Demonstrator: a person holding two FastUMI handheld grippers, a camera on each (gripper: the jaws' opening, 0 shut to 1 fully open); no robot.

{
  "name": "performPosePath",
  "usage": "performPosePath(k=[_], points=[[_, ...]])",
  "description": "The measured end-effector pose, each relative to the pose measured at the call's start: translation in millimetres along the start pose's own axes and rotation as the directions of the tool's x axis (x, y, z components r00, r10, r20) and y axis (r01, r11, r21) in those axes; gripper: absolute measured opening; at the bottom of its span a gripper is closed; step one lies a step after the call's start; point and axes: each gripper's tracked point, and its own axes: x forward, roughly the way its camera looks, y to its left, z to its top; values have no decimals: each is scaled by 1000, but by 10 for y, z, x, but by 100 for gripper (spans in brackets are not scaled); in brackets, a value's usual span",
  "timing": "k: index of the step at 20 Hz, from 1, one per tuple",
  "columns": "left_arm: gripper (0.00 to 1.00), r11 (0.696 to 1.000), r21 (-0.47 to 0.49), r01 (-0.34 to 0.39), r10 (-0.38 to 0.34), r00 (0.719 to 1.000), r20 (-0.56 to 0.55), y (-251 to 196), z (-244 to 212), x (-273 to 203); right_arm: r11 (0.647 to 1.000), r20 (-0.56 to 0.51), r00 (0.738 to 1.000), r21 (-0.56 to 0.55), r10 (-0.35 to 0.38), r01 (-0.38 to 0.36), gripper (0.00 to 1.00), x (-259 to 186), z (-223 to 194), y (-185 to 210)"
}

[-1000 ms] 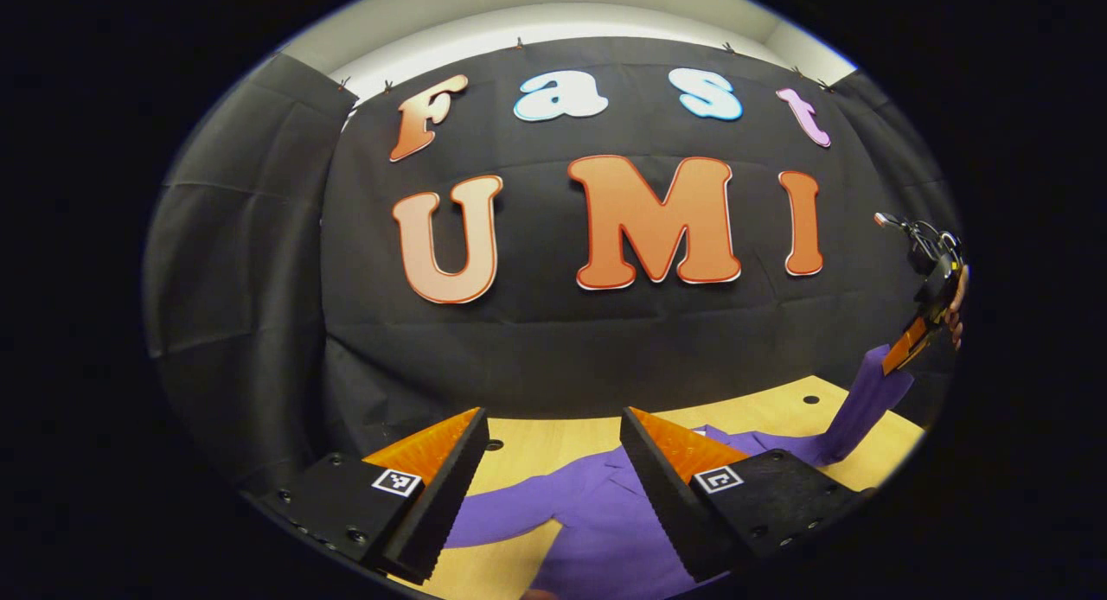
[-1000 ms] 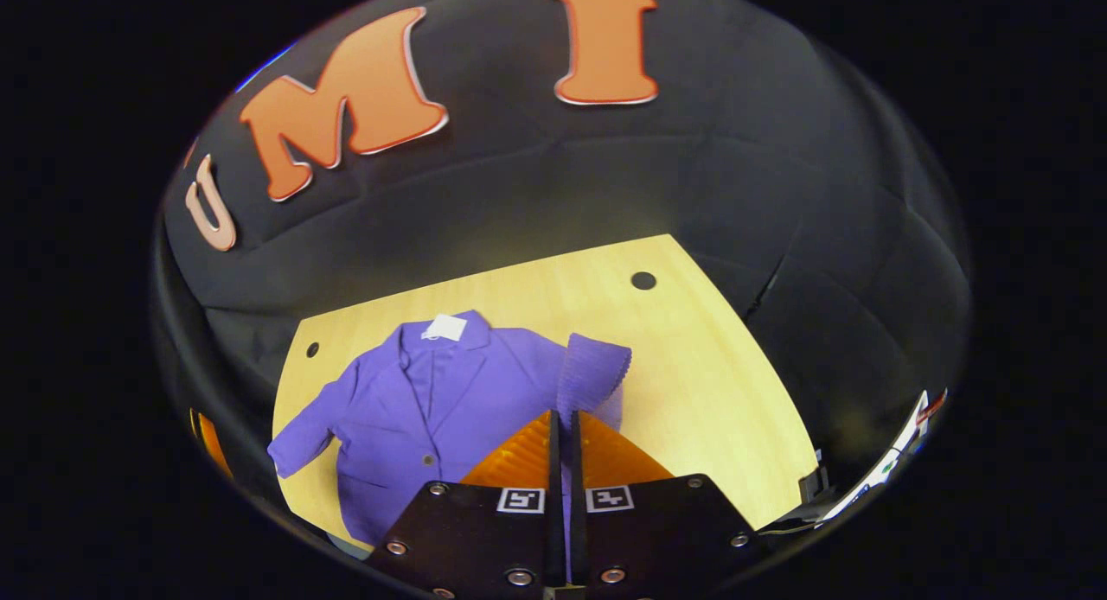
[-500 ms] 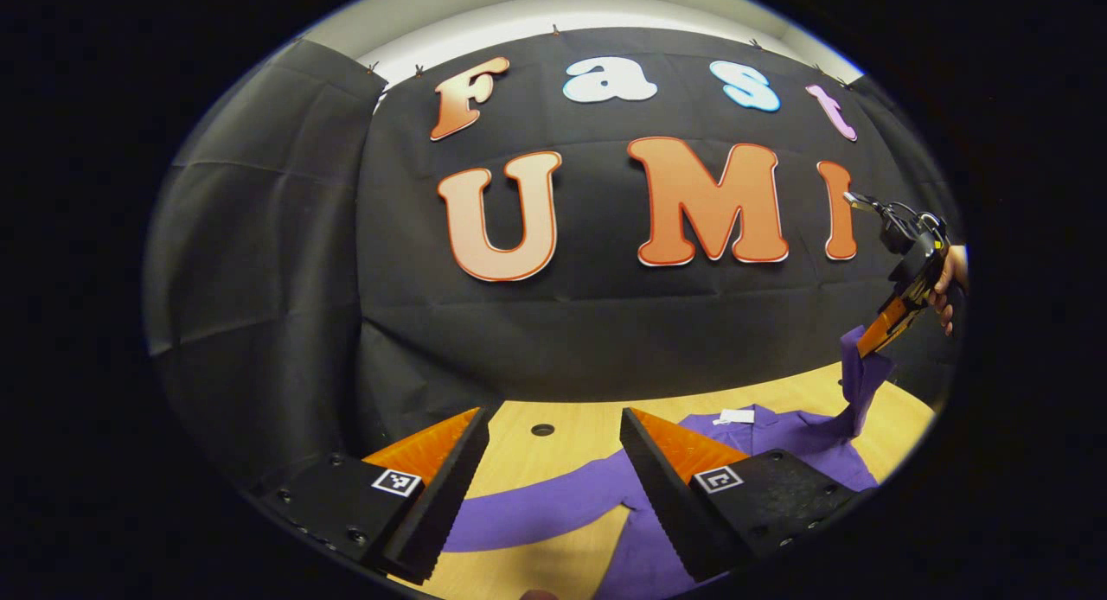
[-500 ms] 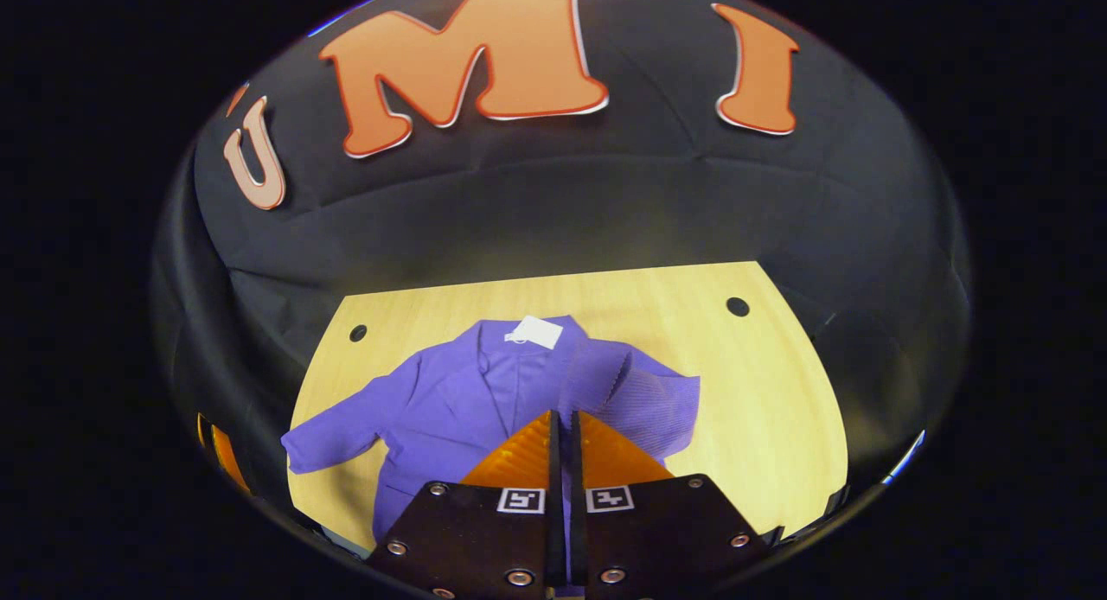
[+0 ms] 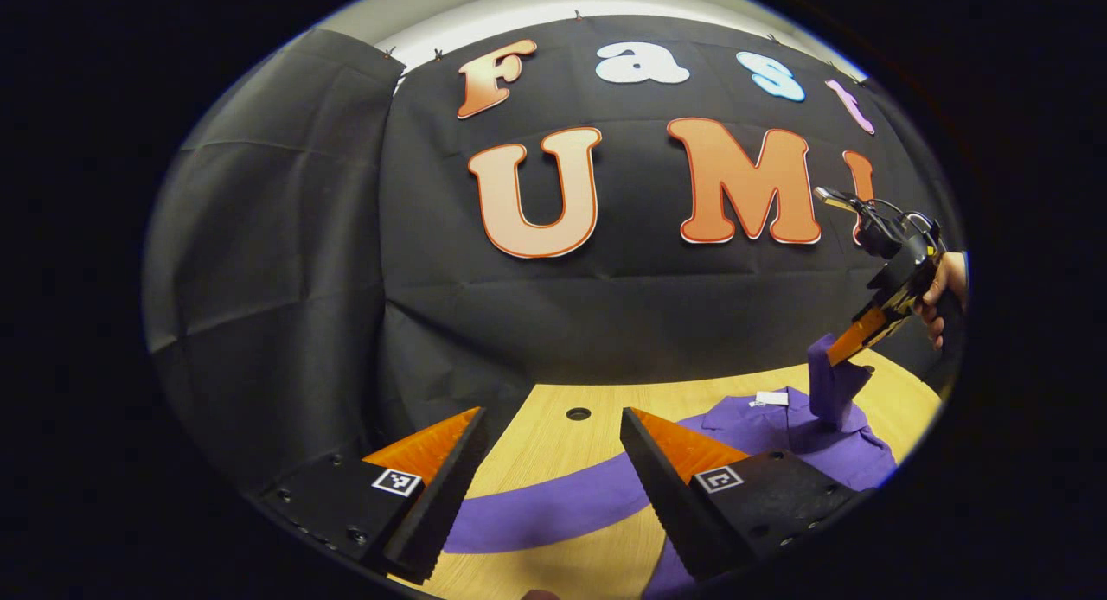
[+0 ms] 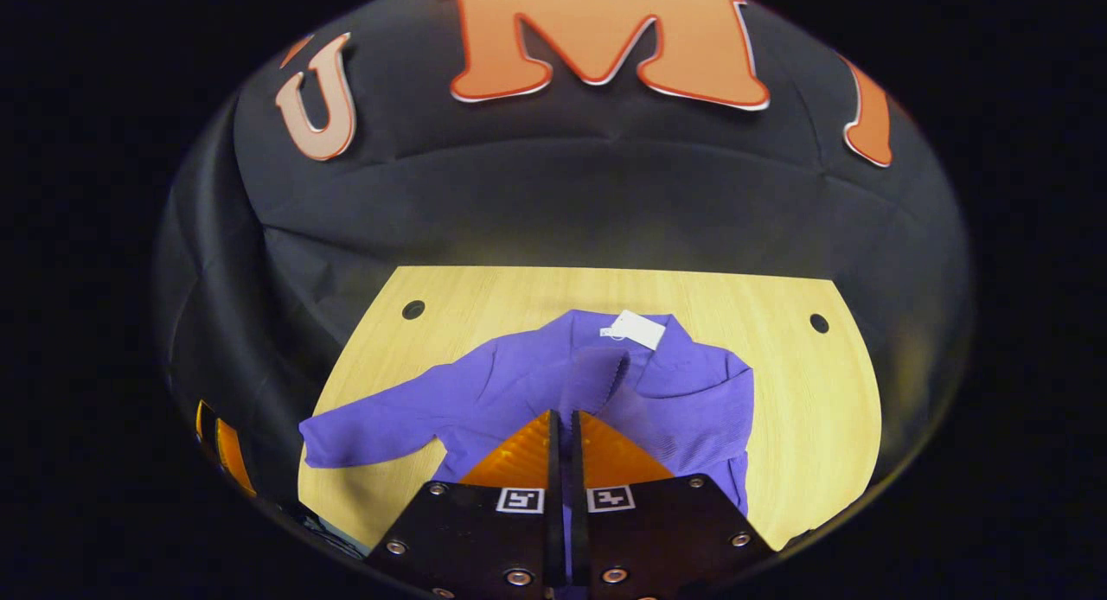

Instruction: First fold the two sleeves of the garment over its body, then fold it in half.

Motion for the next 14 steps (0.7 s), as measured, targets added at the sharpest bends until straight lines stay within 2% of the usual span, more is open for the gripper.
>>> performPosePath(k=[4, 5, 6, 8, 10, 13, 14], points=[[98, 1000, 21, 16, -15, 1000, -17, 27, -32, 5, 998, 26, 998, 0, 62, -62, 7, 3, 13, 382], [98, 1000, 22, 16, -16, 1000, -24, 32, -39, -3, 997, 38, 997, -2, 72, -72, 13, -20, 25, 423], [98, 1000, 23, 16, -16, 999, -27, 32, -46, -6, 997, 57, 996, -11, 75, -74, 16, -39, 50, 437], [99, 1000, 26, 5, -4, 999, -39, 60, -65, -12, 997, 107, 992, -38, 70, -66, 25, -158, 108, 356], [99, 1000, 17, -17, 18, 998, -58, 82, -97, -29, 996, 172, 982, -57, 78, -69, 43, -307, 197, 253], [98, 997, -25, -72, 68, 991, -112, 101, -179, -73, 996, 268, 961, -74, 68, -50, 52, -551, 322, -41], [98, 995, -38, -88, 82, 987, -138, 101, -211, -96, 996, 289, 956, -77, 58, -38, 64, -620, 330, -149]])
